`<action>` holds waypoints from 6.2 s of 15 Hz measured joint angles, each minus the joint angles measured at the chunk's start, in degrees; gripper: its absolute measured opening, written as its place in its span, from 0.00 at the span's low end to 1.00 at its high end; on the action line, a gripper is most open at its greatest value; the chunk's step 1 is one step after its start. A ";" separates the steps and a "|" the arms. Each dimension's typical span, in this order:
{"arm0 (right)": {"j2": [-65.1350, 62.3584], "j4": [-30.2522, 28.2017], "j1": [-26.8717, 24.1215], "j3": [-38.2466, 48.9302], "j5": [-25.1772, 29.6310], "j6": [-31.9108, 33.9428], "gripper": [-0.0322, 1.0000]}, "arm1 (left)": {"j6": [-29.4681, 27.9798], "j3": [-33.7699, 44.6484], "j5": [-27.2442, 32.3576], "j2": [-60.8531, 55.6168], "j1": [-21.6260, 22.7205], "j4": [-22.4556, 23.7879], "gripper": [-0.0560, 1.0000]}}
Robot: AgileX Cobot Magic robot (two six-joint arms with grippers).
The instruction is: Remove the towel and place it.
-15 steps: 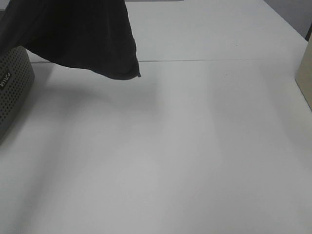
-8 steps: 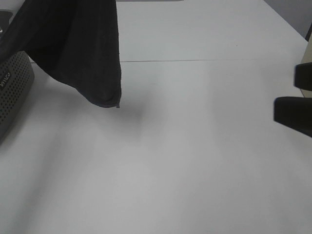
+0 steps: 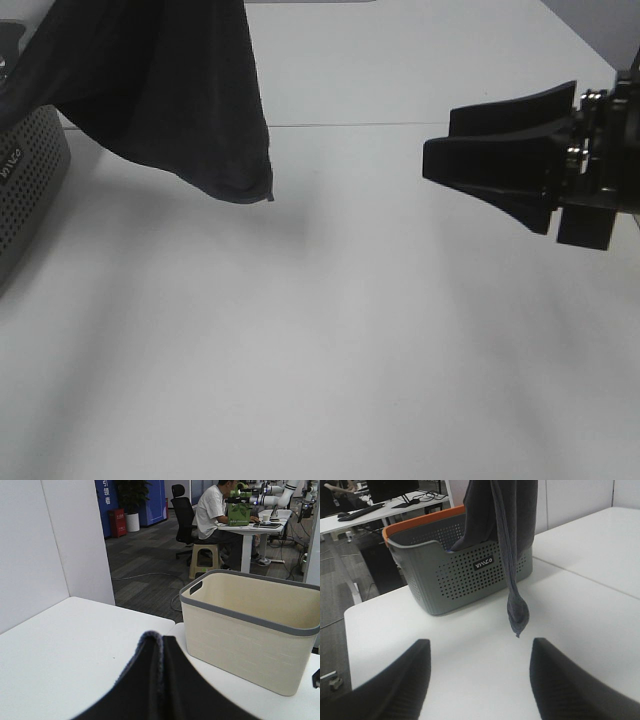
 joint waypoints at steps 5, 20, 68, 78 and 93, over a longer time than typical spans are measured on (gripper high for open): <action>17.13 0.69 2.46 -5.61 4.47 -1.78 0.59 | -0.11 0.00 0.00 0.00 0.00 0.00 0.05; 45.09 0.80 18.74 -34.84 -12.43 15.53 0.59 | -1.60 0.00 0.00 0.00 0.00 0.74 0.05; 26.24 -88.75 22.69 -76.49 10.49 78.09 0.04 | -17.88 -13.98 19.19 0.00 -0.29 -10.08 0.05; 26.81 -108.75 22.69 -101.36 11.80 75.11 0.04 | -22.46 -19.19 24.29 0.00 -0.29 -10.14 0.05; 31.34 -114.76 21.43 -103.76 2.69 81.65 0.04 | -21.89 -25.95 29.62 7.68 -0.29 4.47 0.05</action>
